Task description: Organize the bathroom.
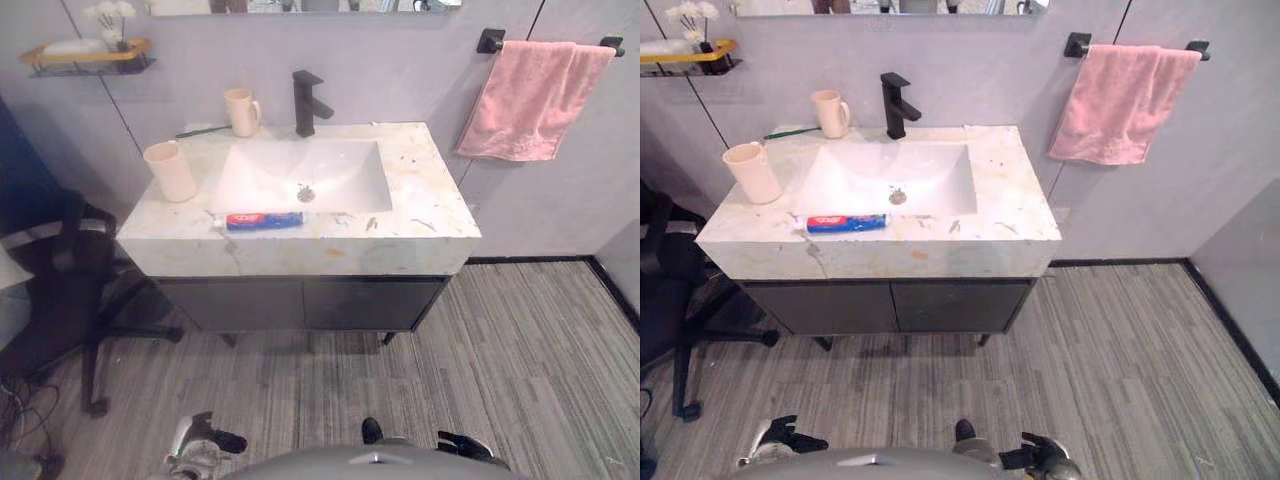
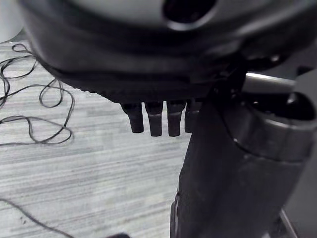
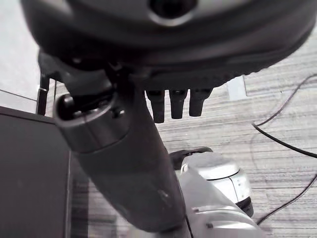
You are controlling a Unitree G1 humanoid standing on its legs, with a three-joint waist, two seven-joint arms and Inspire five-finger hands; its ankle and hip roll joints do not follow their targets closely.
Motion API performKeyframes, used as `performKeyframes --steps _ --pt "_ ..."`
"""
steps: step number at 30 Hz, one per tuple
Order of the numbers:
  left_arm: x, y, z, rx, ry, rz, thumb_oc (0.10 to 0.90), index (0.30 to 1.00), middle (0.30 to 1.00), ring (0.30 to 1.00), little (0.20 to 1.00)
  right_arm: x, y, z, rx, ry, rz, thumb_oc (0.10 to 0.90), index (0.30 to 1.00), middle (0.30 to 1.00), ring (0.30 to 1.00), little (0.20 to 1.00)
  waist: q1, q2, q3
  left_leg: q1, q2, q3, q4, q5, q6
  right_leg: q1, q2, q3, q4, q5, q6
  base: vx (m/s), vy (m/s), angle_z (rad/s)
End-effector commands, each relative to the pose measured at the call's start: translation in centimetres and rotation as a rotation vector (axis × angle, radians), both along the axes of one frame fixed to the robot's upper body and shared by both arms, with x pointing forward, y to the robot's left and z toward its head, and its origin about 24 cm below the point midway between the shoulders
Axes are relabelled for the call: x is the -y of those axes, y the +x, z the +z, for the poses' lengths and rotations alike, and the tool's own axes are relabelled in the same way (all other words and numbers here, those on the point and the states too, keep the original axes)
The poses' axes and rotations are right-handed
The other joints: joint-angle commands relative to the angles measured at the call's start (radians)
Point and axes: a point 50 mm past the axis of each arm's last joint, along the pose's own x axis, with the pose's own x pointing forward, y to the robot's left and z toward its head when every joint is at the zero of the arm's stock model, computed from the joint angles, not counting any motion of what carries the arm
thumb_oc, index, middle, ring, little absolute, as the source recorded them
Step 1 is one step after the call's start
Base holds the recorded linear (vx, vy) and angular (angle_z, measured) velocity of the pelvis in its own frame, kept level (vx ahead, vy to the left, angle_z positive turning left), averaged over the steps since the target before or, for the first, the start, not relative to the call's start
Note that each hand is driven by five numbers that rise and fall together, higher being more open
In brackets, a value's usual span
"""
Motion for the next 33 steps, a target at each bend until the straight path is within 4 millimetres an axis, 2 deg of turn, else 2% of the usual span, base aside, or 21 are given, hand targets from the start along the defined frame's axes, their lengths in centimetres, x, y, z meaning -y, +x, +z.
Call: performKeyframes --steps 1,4,5,6,9,12,13,15,17,18,19,20,22,23,25,26,27,29,30,33 --pt "-3.4 4.4 2.8 0.279 0.143 0.065 0.800 0.900 0.900 0.900 0.900 0.2 2.8 0.6 0.053 -0.006 0.062 0.800 0.900 0.900 0.900 0.900 0.022 0.005 0.012 -0.045 -0.004 0.005 0.003 -0.015 0.045 -0.020 -0.016 -0.110 0.041 -0.005 0.031 -0.08 0.087 -0.59" --pt "-4.1 7.7 5.1 0.483 0.195 0.155 0.800 0.900 0.900 0.900 0.900 0.7 2.9 0.8 0.049 -0.013 0.025 0.800 0.900 0.900 0.900 0.900 0.037 0.013 0.007 -0.063 -0.015 -0.014 0.003 -0.009 0.050 -0.014 -0.009 -0.082 0.002 0.012 0.029 -0.06 0.055 -0.29" --pt "-4.2 8.0 5.4 0.509 0.202 0.174 0.800 0.900 0.900 0.900 0.900 0.8 2.9 0.8 0.052 -0.014 0.020 0.800 0.900 0.900 0.900 0.900 0.038 0.014 0.007 -0.064 -0.017 -0.017 0.003 -0.009 0.052 -0.013 -0.005 -0.077 0.001 0.010 0.029 -0.07 0.028 0.01" --pt "-4.9 9.9 7.5 0.656 0.254 0.226 0.800 0.900 0.900 0.900 0.900 0.8 3.2 0.8 0.058 -0.015 0.005 0.800 0.900 0.900 0.900 0.900 0.060 0.017 0.010 -0.065 -0.019 -0.013 0.003 -0.007 0.053 -0.008 -0.014 -0.108 0.003 0.014 0.027 -0.05 0.001 0.10" --pt "-5.1 11.8 10.3 0.835 0.320 0.235 0.800 0.900 0.900 0.900 0.900 0.5 3.0 0.7 0.049 -0.011 -0.008 0.800 0.900 0.900 0.900 0.900 0.085 0.014 0.008 -0.068 -0.020 -0.012 0.003 -0.009 0.055 0.007 -0.022 -0.136 -0.015 0.018 0.027 -0.04 -0.028 0.05" --pt "-5.6 14.0 15.8 1.115 0.398 0.180 0.800 0.900 0.900 0.900 0.900 0.4 2.5 0.6 0.050 -0.004 -0.063 0.800 0.900 0.900 0.900 0.900 0.114 0.006 0.000 -0.071 -0.024 -0.039 0.003 -0.009 0.056 0.031 -0.009 -0.129 -0.038 0.011 0.023 -0.01 -0.042 0.07" --pt "-5.6 14.1 16.4 1.136 0.425 0.171 0.800 0.900 0.900 0.900 0.900 0.4 2.4 0.6 0.049 -0.003 -0.067 0.800 0.900 0.900 0.900 0.900 0.116 0.005 0.000 -0.070 -0.024 -0.041 0.003 -0.009 0.056 0.035 -0.008 -0.130 -0.041 0.010 0.022 0.00 -0.035 0.05" --pt "-6.0 14.0 18.8 1.245 0.585 0.159 0.800 0.900 0.900 0.900 0.900 0.4 2.3 0.5 0.052 0.003 -0.079 0.800 0.900 0.900 0.900 0.900 0.128 0.001 -0.003 -0.072 -0.021 -0.048 0.003 -0.008 0.053 0.047 -0.006 -0.131 -0.052 0.008 0.019 -0.01 -0.032 0.13" --pt "-6.8 13.6 21.3 1.376 0.692 0.219 0.800 0.900 0.900 0.900 0.900 0.2 1.7 0.4 0.053 0.012 -0.109 0.800 0.900 0.900 0.900 0.900 0.138 -0.006 -0.009 -0.070 -0.021 -0.054 0.003 -0.011 0.052 0.060 -0.007 -0.139 -0.057 0.003 0.018 0.00 -0.037 0.06" --pt "-6.8 13.5 21.5 1.400 0.711 0.230 0.800 0.900 0.900 0.900 0.900 0.2 1.7 0.4 0.052 0.013 -0.112 0.800 0.900 0.900 0.900 0.900 0.138 -0.006 -0.010 -0.069 -0.021 -0.055 0.003 -0.011 0.052 0.062 -0.007 -0.139 -0.057 0.002 0.018 0.01 -0.039 -0.01" --pt "-7.0 13.5 22.6 1.455 0.758 0.239 0.800 0.900 0.900 0.900 0.900 0.1 1.4 0.3 0.049 0.014 -0.119 0.800 0.900 0.900 0.900 0.900 0.138 -0.008 -0.011 -0.066 -0.022 -0.061 0.003 -0.013 0.052 0.065 -0.005 -0.137 -0.056 -0.001 0.017 0.02 -0.044 0.03" --pt "-7.1 13.6 24.4 1.535 0.813 0.231 0.800 0.900 0.900 0.900 0.900 -0.1 1.1 0.2 0.047 0.012 -0.123 0.800 0.900 0.900 0.900 0.900 0.139 -0.011 -0.013 -0.062 -0.021 -0.065 0.003 -0.017 0.052 0.068 -0.006 -0.138 -0.055 -0.002 0.016 0.02 -0.049 0.07" --pt "-7.1 13.8 26.7 1.630 0.853 0.179 0.800 0.900 0.900 0.900 0.900 -0.3 0.9 0.1 0.041 0.014 -0.116 0.800 0.900 0.900 0.900 0.900 0.137 -0.012 -0.017 -0.057 -0.018 -0.065 0.003 -0.021 0.051 0.071 -0.007 -0.140 -0.055 -0.005 0.017 0.01 -0.028 0.07" --pt "-7.0 13.8 27.0 1.649 0.856 0.163 0.800 0.900 0.900 0.900 0.900 -0.4 0.8 0.1 0.040 0.014 -0.114 0.800 0.900 0.900 0.900 0.900 0.137 -0.013 -0.017 -0.057 -0.018 -0.065 0.003 -0.021 0.051 0.072 -0.008 -0.140 -0.055 -0.006 0.017 0.01 -0.014 0.06" --pt "-6.7 14.0 29.1 1.714 0.871 0.081 0.800 0.900 0.900 0.900 0.900 -0.6 0.6 0.0 0.034 0.016 -0.104 0.800 0.900 0.900 0.900 0.900 0.134 -0.012 -0.020 -0.053 -0.015 -0.061 0.003 -0.025 0.051 0.073 -0.008 -0.138 -0.054 -0.010 0.018 0.00 -0.014 0.05" --pt "-6.2 14.4 30.7 1.732 0.852 -0.040 0.800 0.900 0.900 0.900 0.900 -0.6 0.5 0.0 0.034 0.018 -0.106 0.800 0.900 0.900 0.900 0.900 0.132 -0.010 -0.022 -0.051 -0.014 -0.058 0.003 -0.029 0.050 0.076 -0.008 -0.134 -0.054 -0.014 0.017 0.00 0.000 0.00" --pt "-6.0 14.8 31.5 1.716 0.832 -0.102 0.800 0.900 0.900 0.900 0.900 -0.6 0.6 0.0 0.034 0.015 -0.104 0.800 0.900 0.900 0.900 0.900 0.130 -0.008 -0.023 -0.049 -0.013 -0.057 0.003 -0.030 0.050 0.077 -0.008 -0.133 -0.054 -0.015 0.017 0.00 0.000 0.00" --pt "-5.1 16.0 33.3 1.663 0.782 -0.288 0.800 0.900 0.900 0.900 0.900 -0.2 0.6 0.0 0.029 0.006 -0.096 0.800 0.900 0.900 0.900 0.900 0.123 0.000 -0.025 -0.046 -0.011 -0.050 0.003 -0.031 0.051 0.079 -0.009 -0.130 -0.053 -0.018 0.020 0.00 0.000 0.00" --pt "-4.5 17.4 34.6 1.572 0.742 -0.424 0.800 0.900 0.900 0.900 0.900 0.2 0.7 0.2 0.026 -0.004 -0.088 0.800 0.900 0.900 0.900 0.900 0.113 0.009 -0.028 -0.044 -0.007 -0.041 0.003 -0.032 0.050 0.082 -0.010 -0.126 -0.053 -0.020 0.026 -0.02 0.006 0.03" --pt "-3.5 19.3 36.1 1.424 0.638 -0.620 0.800 0.900 0.900 0.900 0.900 0.8 1.2 0.4 0.025 -0.021 -0.065 0.800 0.900 0.900 0.900 0.900 0.095 0.026 -0.032 -0.041 -0.004 -0.026 0.003 -0.031 0.048 0.085 -0.009 -0.117 -0.052 -0.023 0.030 -0.01 0.004 -0.03"
